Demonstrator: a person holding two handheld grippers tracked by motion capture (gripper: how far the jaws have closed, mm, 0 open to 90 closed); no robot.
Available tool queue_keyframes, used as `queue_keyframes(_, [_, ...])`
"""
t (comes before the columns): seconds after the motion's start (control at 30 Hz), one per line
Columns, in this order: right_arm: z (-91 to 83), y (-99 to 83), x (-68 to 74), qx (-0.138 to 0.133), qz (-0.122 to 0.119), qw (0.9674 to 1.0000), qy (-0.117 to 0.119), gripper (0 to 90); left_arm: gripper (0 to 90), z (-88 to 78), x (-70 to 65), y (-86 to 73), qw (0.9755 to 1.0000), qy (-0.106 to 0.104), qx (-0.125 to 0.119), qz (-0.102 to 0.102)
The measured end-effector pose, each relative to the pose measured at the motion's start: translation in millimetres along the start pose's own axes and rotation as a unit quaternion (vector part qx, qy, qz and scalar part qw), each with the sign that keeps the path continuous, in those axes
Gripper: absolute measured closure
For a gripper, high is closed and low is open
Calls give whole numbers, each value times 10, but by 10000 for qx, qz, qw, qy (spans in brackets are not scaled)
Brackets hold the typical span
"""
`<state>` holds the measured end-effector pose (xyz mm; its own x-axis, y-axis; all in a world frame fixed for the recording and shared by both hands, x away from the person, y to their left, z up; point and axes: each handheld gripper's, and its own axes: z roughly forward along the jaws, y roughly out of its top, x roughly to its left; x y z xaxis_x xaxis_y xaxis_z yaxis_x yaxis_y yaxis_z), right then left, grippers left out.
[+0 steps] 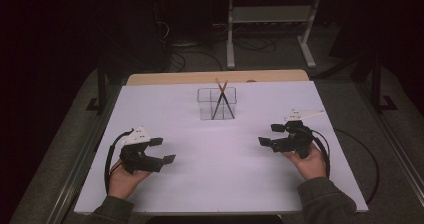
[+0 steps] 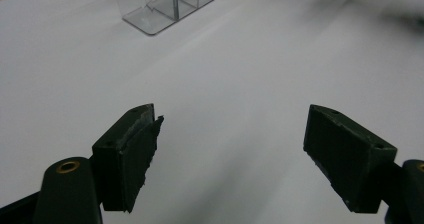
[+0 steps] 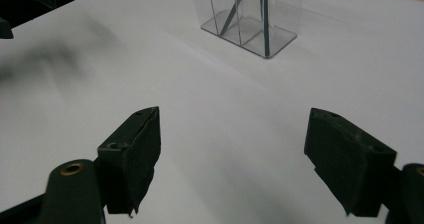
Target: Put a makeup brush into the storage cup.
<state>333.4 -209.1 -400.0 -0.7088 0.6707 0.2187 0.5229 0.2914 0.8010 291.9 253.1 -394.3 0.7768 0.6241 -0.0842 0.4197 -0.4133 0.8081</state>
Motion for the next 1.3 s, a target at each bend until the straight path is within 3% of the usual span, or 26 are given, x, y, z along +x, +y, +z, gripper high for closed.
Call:
queue_keyframes(0.3, [-48,-81,32,-68,-57,10000,-45,207,203,-47,-29,-29,9997,122,-191,-46])
queue_keyframes(0.7, [-70,-215,90,-105,-51,9999,-104,182,203,-78,-52,-58,9996,145,-245,-88])
queue_keyframes(1.3, [-116,-372,129,-216,59,9994,-267,138,203,-101,-57,-111,9998,133,-171,-26])
